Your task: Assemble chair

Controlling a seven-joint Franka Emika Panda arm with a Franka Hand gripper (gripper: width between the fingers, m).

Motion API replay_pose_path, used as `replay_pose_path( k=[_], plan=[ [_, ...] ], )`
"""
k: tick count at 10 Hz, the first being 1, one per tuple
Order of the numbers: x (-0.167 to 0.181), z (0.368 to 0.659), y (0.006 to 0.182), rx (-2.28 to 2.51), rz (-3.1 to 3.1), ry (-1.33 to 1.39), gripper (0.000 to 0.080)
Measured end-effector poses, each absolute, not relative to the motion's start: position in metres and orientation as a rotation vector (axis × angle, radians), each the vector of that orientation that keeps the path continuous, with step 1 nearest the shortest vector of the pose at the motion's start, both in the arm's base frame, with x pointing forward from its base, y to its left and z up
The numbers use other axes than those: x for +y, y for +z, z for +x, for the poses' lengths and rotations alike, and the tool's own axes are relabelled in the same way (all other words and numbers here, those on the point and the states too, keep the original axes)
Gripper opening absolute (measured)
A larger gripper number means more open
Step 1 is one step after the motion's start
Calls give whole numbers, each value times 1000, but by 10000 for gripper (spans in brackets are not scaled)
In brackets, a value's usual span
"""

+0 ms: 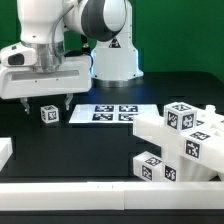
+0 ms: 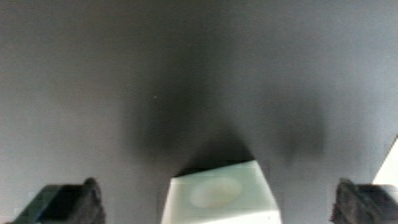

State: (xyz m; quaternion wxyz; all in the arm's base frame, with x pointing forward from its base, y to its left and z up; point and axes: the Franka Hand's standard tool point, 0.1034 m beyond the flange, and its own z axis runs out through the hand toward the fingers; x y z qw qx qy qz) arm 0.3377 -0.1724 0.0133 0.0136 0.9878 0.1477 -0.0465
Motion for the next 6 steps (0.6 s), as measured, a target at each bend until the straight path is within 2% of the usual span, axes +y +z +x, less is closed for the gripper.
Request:
replay_pose_path(
  k=[3,4,5,6],
  plan=[
    [-172,345,14,457,3080,-137,649],
    [-172,345,15,457,3080,-137,525],
    [-172,345,15,457,3080,-137,525],
    [-172,345,15,457,3080,-137,366]
  ],
)
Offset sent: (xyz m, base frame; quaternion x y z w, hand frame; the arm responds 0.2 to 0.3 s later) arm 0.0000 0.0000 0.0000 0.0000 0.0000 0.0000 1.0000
